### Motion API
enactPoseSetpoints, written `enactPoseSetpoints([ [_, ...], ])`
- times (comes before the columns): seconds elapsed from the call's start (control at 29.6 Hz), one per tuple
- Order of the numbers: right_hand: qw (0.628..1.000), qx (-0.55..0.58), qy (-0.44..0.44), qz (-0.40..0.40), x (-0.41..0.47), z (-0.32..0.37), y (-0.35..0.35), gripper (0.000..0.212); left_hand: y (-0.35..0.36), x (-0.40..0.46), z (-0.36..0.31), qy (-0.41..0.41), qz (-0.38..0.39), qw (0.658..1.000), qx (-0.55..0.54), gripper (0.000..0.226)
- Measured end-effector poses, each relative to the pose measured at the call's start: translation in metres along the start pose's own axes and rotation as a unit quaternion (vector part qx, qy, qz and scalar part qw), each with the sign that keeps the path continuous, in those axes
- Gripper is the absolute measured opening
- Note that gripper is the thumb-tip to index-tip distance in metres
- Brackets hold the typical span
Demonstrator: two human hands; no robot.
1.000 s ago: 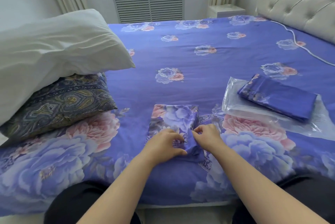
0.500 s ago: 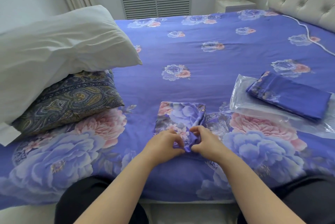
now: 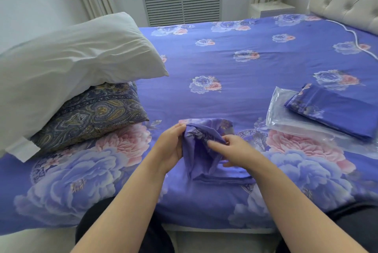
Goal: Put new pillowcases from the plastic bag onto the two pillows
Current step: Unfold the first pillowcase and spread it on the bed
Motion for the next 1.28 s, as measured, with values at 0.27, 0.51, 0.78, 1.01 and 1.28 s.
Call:
enactPoseSetpoints([
  [0.27, 0.926, 0.374, -0.027, -0.040, 0.005, 0.029, -0.042, 0.025, -0.008, -0.017, -0.073, 0.050, 0.007, 0.973, 0.227, 0.015],
  [0.51, 0.990, -0.021, -0.135, 0.020, -0.003, 0.068, -0.068, 0.027, -0.025, -0.042, -0.167, 0.292, -0.173, 0.710, 0.617, 0.047],
  [0.78, 0.997, -0.054, -0.046, -0.032, 0.008, 0.044, -0.074, 0.024, -0.070, -0.027, -0.139, 0.200, -0.124, 0.933, 0.272, 0.039],
  [1.01, 0.997, -0.046, -0.058, -0.001, -0.008, 0.034, -0.047, 0.043, -0.103, -0.026, -0.130, 0.176, -0.190, 0.962, 0.085, 0.032],
  [1.28, 0.988, -0.050, -0.094, 0.112, -0.018, 0.030, -0.014, 0.021, -0.100, -0.028, -0.128, 0.174, -0.191, 0.966, 0.004, 0.026],
])
Point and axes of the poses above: each hand's wrist, its own x-axis towards the middle knuckle, its own y-axis out of the palm, z = x × y, the point moved 10 cm from there along x, towards the middle knuckle, and after that the axes turned 11 degrees about -x, right-handed, at the moved point
